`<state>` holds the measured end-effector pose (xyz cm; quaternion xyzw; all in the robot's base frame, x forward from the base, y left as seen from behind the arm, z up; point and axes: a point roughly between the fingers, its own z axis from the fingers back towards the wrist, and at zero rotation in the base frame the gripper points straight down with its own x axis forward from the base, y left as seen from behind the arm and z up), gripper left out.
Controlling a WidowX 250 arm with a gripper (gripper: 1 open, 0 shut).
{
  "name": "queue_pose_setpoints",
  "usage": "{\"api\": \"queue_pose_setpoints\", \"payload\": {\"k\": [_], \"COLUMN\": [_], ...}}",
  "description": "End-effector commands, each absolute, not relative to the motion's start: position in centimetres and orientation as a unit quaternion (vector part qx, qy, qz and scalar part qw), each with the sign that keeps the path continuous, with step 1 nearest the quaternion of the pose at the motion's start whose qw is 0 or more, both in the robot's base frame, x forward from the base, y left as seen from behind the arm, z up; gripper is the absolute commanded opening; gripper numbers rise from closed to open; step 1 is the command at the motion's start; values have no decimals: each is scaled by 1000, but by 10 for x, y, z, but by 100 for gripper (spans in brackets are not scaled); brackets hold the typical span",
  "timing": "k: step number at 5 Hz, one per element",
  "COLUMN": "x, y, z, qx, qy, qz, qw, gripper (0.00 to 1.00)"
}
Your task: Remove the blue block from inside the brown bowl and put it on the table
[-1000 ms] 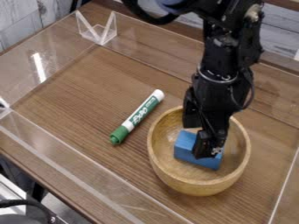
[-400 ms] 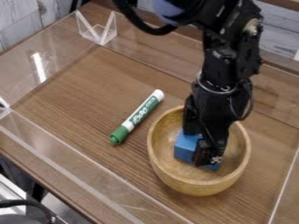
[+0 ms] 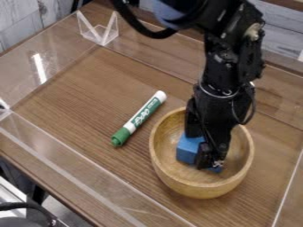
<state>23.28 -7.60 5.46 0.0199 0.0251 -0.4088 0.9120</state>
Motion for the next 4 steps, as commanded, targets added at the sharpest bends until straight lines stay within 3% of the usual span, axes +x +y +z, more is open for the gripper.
{"api": "queue_pose_setpoints", "payload": {"k": [1,3,4], "x": [236,234,234], "y": [-80,-80,-80], "z": [60,57,53], "qx": [25,26,24], "qy": [6,2,0], "qz": [-414,-412,-412], "qw": [910,911,911], "gripper": [100,100,0]}}
